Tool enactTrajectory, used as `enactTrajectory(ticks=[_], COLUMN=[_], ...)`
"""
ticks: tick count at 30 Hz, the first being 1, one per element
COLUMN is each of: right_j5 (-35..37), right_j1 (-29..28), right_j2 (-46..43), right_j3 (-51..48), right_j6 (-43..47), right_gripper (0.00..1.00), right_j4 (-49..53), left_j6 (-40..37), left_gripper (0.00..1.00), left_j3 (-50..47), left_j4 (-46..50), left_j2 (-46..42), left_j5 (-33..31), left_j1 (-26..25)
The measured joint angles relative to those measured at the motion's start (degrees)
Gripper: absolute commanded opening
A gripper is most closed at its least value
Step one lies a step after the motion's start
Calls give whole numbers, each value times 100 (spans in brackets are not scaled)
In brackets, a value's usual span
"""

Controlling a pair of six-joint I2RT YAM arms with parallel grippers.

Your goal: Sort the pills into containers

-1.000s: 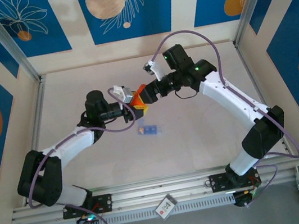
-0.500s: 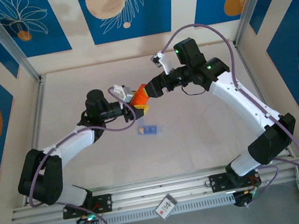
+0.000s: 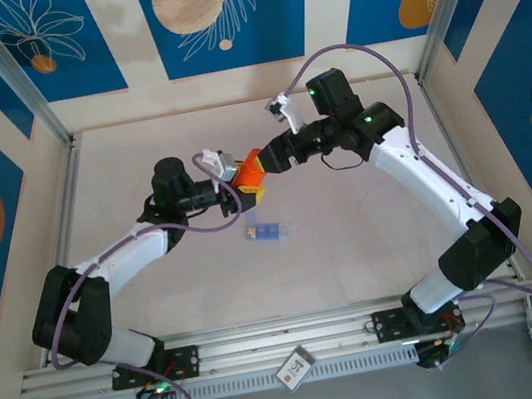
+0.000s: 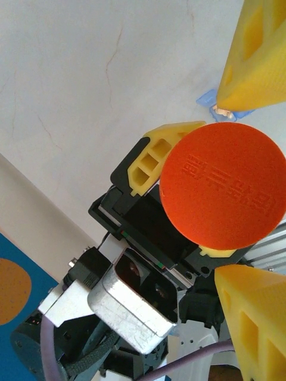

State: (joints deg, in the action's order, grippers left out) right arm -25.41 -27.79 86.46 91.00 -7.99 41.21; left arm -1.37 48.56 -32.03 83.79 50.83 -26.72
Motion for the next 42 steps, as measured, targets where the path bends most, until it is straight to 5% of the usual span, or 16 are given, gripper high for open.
enactTrajectory(ticks=[18,33,42], right_j5=[133,1401,1534], right_j1=[-72,-415,-439], right_j2=[35,-540,-437], right_j3=[-378,-1816,-1812], right_j6=[-590,-3475,-4050], right_gripper=[26,25,32], right_j4=[-562,-2085,-2236], left_j6=[-9,-1788,-2177], left_gripper=[0,0,0], left_j3=[-20,-638,-741], left_j4=[229,378,122], left_j2=[-4,-542,-507], left_j5=[-236,-3869,-4603], left_j1=[20,-1023,-1156])
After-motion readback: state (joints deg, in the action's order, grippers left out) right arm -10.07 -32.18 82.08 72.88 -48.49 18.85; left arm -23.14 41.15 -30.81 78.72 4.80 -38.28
